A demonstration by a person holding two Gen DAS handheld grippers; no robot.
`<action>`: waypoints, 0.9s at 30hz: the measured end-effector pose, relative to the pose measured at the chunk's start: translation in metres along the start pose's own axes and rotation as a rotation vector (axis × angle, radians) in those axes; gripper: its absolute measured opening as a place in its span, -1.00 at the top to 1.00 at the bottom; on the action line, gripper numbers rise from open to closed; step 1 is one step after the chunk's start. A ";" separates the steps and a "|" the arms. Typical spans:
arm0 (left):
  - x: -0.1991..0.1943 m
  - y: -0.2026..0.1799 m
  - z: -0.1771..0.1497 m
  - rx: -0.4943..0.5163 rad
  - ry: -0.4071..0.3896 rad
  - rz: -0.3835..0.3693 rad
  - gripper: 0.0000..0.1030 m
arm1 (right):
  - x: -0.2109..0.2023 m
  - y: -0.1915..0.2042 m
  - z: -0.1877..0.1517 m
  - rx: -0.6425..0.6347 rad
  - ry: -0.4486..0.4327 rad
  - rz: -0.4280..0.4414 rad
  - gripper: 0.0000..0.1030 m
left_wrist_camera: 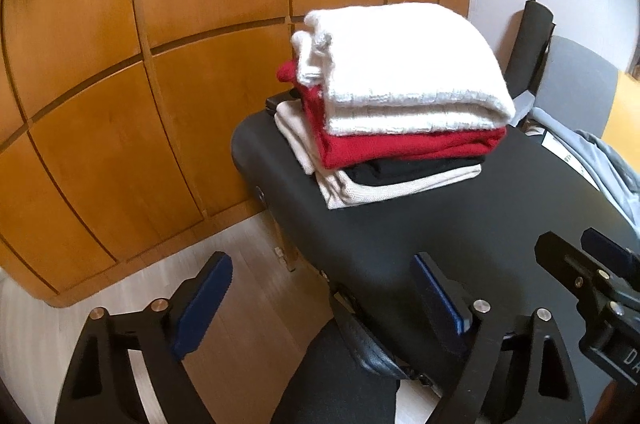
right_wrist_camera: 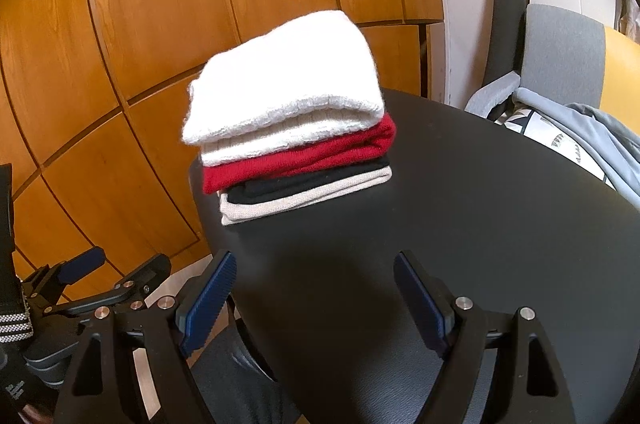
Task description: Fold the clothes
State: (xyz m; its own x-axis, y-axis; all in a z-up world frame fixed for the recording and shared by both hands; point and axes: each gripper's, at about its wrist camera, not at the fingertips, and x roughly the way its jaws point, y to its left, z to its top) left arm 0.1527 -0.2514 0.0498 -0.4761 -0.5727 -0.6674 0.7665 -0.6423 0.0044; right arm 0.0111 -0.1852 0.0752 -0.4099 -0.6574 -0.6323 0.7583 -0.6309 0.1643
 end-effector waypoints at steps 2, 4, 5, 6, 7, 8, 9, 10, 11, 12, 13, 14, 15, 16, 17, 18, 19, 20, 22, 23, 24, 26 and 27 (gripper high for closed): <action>-0.001 -0.003 -0.001 0.026 -0.010 0.006 -0.51 | 0.000 0.000 0.000 0.000 0.001 0.001 -0.61; -0.003 -0.005 -0.002 0.042 -0.020 0.014 -0.48 | 0.000 0.000 -0.001 0.001 0.003 0.002 -0.61; -0.003 -0.005 -0.002 0.044 -0.021 0.016 -0.48 | 0.000 0.001 -0.001 0.001 0.003 0.002 -0.61; -0.004 -0.005 -0.002 0.040 -0.020 0.015 -0.48 | 0.000 0.001 -0.001 0.001 0.004 0.003 -0.61; -0.003 -0.004 -0.002 0.032 -0.016 0.017 -0.48 | 0.001 0.001 -0.002 0.002 0.005 0.003 -0.61; -0.003 -0.004 -0.002 0.022 -0.011 0.022 -0.48 | 0.001 0.001 -0.002 0.002 0.005 0.004 -0.61; -0.003 -0.003 -0.002 0.010 -0.005 0.028 -0.49 | 0.001 0.001 -0.002 0.002 0.006 0.004 -0.61; -0.003 -0.002 -0.002 -0.002 0.001 0.034 -0.48 | 0.001 0.001 -0.002 0.002 0.007 0.005 -0.61; -0.003 0.000 -0.002 -0.014 0.004 0.034 -0.48 | 0.001 0.001 -0.003 0.003 0.007 0.005 -0.61; -0.003 0.001 -0.002 -0.023 0.005 0.033 -0.48 | 0.001 0.001 -0.003 0.006 0.008 0.005 -0.61; -0.002 0.002 -0.002 -0.029 0.006 0.035 -0.48 | 0.001 0.000 -0.003 0.009 0.008 0.006 -0.61; -0.002 0.003 -0.002 -0.032 0.007 0.034 -0.48 | 0.000 0.000 -0.004 0.012 0.008 0.006 -0.61; -0.002 0.003 -0.002 -0.032 0.010 0.033 -0.49 | 0.000 -0.001 -0.004 0.015 0.009 0.007 -0.61; -0.001 0.003 -0.002 -0.033 0.015 0.033 -0.49 | 0.000 -0.001 -0.004 0.018 0.009 0.007 -0.61; 0.000 0.003 -0.003 -0.032 0.020 0.035 -0.50 | 0.000 -0.001 -0.004 0.019 0.008 0.007 -0.61; 0.000 0.002 -0.003 -0.031 0.027 0.038 -0.56 | -0.001 -0.002 -0.004 0.020 0.008 0.007 -0.61; 0.001 0.002 -0.004 -0.029 0.032 0.038 -0.61 | -0.001 -0.002 -0.004 0.021 0.007 0.007 -0.61; 0.002 0.001 -0.005 -0.026 0.038 0.038 -0.62 | -0.002 -0.001 -0.004 0.021 0.008 0.009 -0.61; 0.005 0.000 -0.006 -0.022 0.050 0.037 -0.63 | -0.002 -0.001 -0.004 0.019 0.009 0.010 -0.61; 0.006 0.000 -0.006 -0.020 0.056 0.035 -0.63 | -0.003 -0.001 -0.004 0.018 0.009 0.010 -0.61; 0.006 0.000 -0.007 -0.020 0.061 0.032 -0.63 | -0.003 0.000 -0.005 0.017 0.010 0.011 -0.61; 0.006 0.000 -0.008 -0.022 0.066 0.032 -0.63 | -0.003 0.000 -0.005 0.017 0.011 0.012 -0.61; 0.006 0.000 -0.008 -0.024 0.067 0.031 -0.63 | -0.003 0.000 -0.005 0.017 0.011 0.013 -0.61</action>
State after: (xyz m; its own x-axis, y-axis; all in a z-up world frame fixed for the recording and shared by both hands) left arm 0.1532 -0.2505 0.0397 -0.4224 -0.5567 -0.7153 0.7909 -0.6119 0.0091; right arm 0.0149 -0.1814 0.0728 -0.3944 -0.6609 -0.6385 0.7546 -0.6294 0.1854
